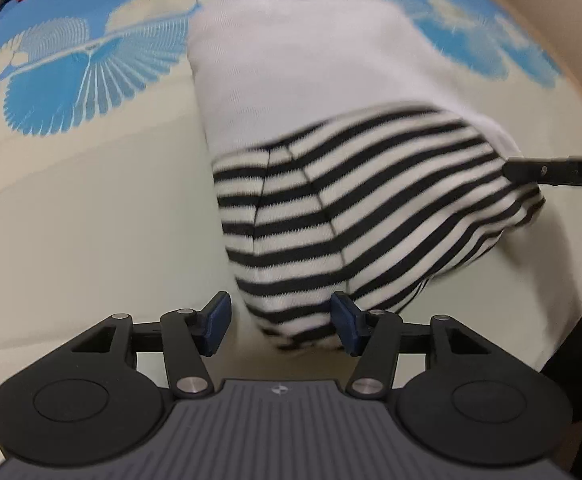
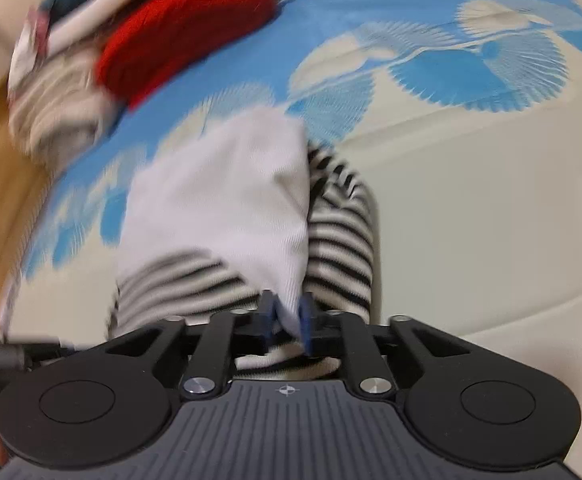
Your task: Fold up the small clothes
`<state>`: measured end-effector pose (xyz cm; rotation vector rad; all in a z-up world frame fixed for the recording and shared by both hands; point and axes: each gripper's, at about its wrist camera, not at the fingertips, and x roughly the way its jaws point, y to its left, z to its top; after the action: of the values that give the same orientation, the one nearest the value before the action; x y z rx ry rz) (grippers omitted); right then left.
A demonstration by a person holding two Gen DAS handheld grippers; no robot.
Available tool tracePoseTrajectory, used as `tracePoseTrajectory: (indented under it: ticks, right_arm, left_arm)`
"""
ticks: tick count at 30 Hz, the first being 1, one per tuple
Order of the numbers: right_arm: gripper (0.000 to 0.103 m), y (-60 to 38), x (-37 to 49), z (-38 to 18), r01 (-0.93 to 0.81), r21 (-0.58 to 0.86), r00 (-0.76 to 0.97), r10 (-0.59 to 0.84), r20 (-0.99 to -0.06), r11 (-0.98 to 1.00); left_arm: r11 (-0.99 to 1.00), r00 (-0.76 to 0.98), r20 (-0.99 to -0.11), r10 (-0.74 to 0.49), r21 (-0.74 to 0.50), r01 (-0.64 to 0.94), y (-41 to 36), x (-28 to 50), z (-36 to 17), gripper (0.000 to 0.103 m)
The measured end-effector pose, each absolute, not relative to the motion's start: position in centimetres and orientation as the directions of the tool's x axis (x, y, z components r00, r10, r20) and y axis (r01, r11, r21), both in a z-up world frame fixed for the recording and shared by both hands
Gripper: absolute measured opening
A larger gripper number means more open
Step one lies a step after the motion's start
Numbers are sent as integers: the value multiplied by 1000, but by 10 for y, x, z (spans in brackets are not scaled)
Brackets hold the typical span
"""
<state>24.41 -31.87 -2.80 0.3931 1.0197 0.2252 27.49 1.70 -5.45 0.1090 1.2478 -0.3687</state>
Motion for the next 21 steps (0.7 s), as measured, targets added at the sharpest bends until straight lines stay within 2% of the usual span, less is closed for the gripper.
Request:
tracePoseTrajectory:
  ticks: [3, 6, 8, 10, 12, 14, 16, 18, 21]
  right_arm:
    - [28, -304, 247, -52, -25, 210, 409, 202, -890, 977]
    - [28, -304, 245, -48, -6, 174, 440, 158, -884, 985]
    - [34, -307, 238, -34, 30, 142, 493, 109, -863, 989]
    - [42, -310, 228, -17, 51, 116, 561, 68, -825, 992]
    - [45, -310, 213, 7, 34, 99, 635, 55, -771, 995]
    - [57, -309, 193, 32, 16, 92, 710, 53, -702, 996]
    - [76, -307, 171, 52, -11, 91, 772, 66, -632, 996]
    - [87, -303, 143, 67, -21, 91, 819, 69, -569, 996]
    - [90, -297, 114, 82, -21, 119, 858, 79, -508, 993]
  left_arm:
    - [942, 301, -934, -193, -90, 324, 15, 271, -46, 64]
    - [952, 388, -911, -138, -15, 306, 14, 259, -27, 68]
    - [953, 450, -886, -111, 33, 300, 15, 246, -11, 80]
    - [954, 521, -850, -78, 88, 286, 18, 233, 9, 83]
    - [959, 597, -801, -47, 130, 251, 22, 215, 31, 84]
    - [967, 662, -749, -37, 141, 213, 23, 193, 51, 93]
    - [973, 709, -704, -37, 135, 185, 21, 167, 64, 93]
    - [977, 730, -682, -51, 119, 179, 14, 142, 69, 94]
    - [982, 741, -668, -70, 83, 168, 0, 109, 67, 94]
